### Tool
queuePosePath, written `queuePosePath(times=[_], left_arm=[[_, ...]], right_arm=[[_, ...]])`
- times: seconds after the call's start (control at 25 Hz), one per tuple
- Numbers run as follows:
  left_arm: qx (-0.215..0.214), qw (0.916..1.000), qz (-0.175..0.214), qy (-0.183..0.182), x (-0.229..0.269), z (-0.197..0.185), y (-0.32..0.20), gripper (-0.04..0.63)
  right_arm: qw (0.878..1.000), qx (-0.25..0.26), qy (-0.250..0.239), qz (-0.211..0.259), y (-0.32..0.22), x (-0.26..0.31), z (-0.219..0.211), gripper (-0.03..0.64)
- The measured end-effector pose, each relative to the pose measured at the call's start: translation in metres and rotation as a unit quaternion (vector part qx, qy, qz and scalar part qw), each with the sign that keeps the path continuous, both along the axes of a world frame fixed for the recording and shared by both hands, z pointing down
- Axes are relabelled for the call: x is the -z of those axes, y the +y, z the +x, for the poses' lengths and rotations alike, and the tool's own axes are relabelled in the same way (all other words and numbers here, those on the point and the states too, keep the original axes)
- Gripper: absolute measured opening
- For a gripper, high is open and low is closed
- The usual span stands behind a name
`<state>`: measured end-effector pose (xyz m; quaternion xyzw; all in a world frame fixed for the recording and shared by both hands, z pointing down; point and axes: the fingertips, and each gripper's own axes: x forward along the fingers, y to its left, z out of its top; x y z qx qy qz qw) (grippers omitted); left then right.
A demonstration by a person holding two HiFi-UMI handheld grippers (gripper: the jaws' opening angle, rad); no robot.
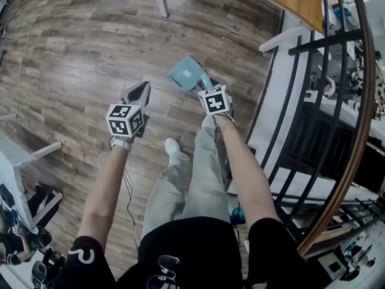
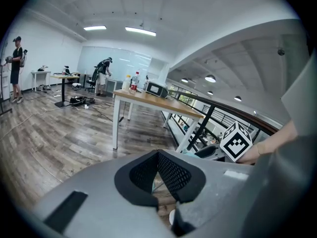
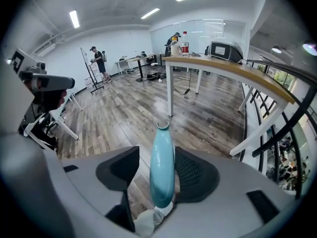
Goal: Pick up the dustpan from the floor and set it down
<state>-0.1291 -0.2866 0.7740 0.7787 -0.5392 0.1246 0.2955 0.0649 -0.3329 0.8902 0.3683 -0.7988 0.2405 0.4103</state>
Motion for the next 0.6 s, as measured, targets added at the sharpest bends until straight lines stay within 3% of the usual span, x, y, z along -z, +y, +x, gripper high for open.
queuePosePath(times=[0.2, 0.4, 0.6], left_arm=[[-0.014, 0.9997, 0.015, -0.009, 0.03, 0.0, 0.013, -0.002], [-0.013, 0.999, 0.042, -0.012, 0.078, -0.004, 0.025, -0.002], [-0.01, 0.9964, 0.084, -0.009, 0.141, -0.009, 0.035, -0.002]], right_arm=[[1.0, -0.014, 0.007, 0.02, 0.009, 0.034, 0.011, 0.216], [0.998, -0.025, -0.02, 0.059, 0.017, 0.096, 0.012, 0.212], [0.994, -0.03, -0.038, 0.103, 0.032, 0.172, 0.011, 0.142]])
